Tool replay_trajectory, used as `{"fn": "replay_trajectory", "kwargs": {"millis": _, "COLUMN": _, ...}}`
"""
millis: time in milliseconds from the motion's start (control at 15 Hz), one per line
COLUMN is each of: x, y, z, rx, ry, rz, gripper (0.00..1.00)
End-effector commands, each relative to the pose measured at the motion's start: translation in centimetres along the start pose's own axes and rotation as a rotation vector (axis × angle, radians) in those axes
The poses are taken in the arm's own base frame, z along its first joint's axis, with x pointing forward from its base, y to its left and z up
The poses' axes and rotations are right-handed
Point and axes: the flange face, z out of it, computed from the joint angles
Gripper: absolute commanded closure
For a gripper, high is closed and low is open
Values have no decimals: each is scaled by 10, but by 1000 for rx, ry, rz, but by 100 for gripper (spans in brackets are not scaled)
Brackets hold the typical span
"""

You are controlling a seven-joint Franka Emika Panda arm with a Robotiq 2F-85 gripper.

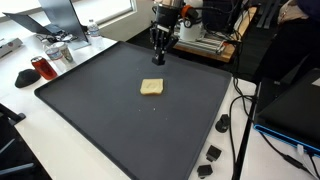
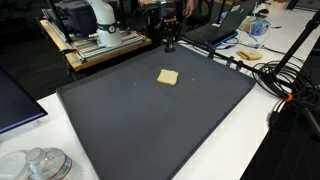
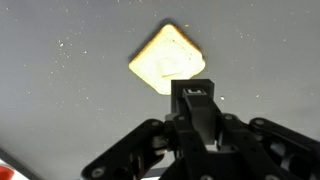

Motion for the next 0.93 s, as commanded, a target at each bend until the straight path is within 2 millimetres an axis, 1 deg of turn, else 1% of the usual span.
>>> {"fn": "replay_trajectory", "kwargs": {"millis": 0, "x": -3, "y": 0, "z": 23, "rx": 50, "ry": 37, "rz": -8, "gripper": 95}}
{"fn": "replay_trajectory", "kwargs": {"millis": 200, "x": -12, "y": 2, "z": 42, "rx": 79, "ry": 35, "rz": -8, "gripper": 95}}
{"fn": "replay_trajectory", "kwargs": {"millis": 333, "x": -13, "y": 3, "z": 51, "rx": 66, "ry": 32, "rz": 0, "gripper": 95}}
{"fn": "replay_trajectory", "kwargs": {"millis": 400, "x": -14, "y": 3, "z": 54, "rx": 60, "ry": 33, "rz": 2, "gripper": 95}}
{"fn": "replay_trajectory", "kwargs": {"millis": 533, "x": -11, "y": 1, "z": 51, "rx": 29, "ry": 45, "rz": 2, "gripper": 95}}
{"fn": "replay_trajectory", "kwargs": {"millis": 667, "x": -13, "y": -11, "z": 52, "rx": -9, "ry": 14, "rz": 7, "gripper": 95}}
{"fn": "replay_trajectory", "kwargs": {"millis": 867, "x": -8, "y": -35, "z": 48, "rx": -94, "ry": -21, "rz": -21, "gripper": 95}}
